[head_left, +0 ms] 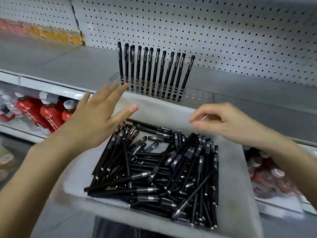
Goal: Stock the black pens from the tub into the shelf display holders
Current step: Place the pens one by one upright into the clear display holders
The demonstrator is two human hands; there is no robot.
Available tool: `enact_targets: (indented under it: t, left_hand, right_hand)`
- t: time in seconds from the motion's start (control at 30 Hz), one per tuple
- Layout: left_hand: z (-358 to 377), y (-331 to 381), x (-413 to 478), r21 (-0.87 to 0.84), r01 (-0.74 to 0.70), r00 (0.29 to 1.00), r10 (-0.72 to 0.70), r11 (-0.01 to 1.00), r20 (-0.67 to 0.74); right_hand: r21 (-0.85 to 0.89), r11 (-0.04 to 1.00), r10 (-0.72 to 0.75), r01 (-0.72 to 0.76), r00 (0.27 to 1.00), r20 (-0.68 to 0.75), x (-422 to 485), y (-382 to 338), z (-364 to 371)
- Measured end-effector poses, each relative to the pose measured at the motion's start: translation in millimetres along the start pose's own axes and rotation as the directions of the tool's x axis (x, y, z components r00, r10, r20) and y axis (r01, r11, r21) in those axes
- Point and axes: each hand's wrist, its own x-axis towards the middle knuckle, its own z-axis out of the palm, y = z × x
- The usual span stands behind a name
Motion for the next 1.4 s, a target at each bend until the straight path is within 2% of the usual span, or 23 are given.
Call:
enact_targets:
  t: [0.13,0.27,0.4,0.5,0.77,0.87,1.0,1.1,1.17,1.27,1.4]
  left_hand:
    - [5,3,-37,0.006,0.055,0.996,-0.055,0.998,0.068]
    - [20,5,-52,0.254,0.006,0.998,-0.021,0.967,0.057]
    - [22,6,-53,0.282,0.019,0.999,-0.03,0.959,0.038]
    - [25,5,-53,0.32,0.003,1.0,-0.012,0.947,0.026]
    - [27,7,-53,0.337,0.013,0.999,-0.023,0.941,0.024]
    - [26,7,-52,0.327,0.017,0.999,-0.027,0.945,0.026]
    - [24,7,-51,0.296,0.024,0.999,-0.036,0.955,0.034]
    - [20,13,-44,0.245,0.06,0.998,-0.067,0.968,0.022]
    - [17,23,-38,0.169,0.067,0.998,-0.068,0.983,0.001]
    - [14,45,-27,0.062,0.0,1.0,0.002,0.998,-0.03]
    - [18,79,-6,-0.268,-0.037,0.999,0.031,0.963,-0.025]
  right_hand:
    - [-0.042,0.998,0.05,-0.044,0.987,0.154,-4,20,27]
    - [-0.052,0.999,0.015,-0.003,0.973,0.231,5,29,45]
    - [-0.22,0.973,0.003,0.069,0.95,0.313,15,31,57]
    - [-0.3,0.946,-0.017,0.12,0.946,0.324,19,30,61]
    - [-0.249,0.963,-0.018,0.102,0.948,0.319,21,33,62]
    - [-0.161,0.982,-0.05,0.098,0.96,0.275,19,31,60]
    - [0.041,0.998,-0.06,0.054,0.985,0.159,17,21,45]
    - [0.132,0.989,-0.077,0.067,0.994,0.073,16,9,25]
    - [0.211,0.976,-0.065,0.061,0.998,0.016,16,2,13]
    - [0.345,0.936,-0.022,0.067,0.991,-0.133,16,-5,-1]
    - [0.504,0.86,0.084,0.077,0.954,-0.289,24,-15,-9]
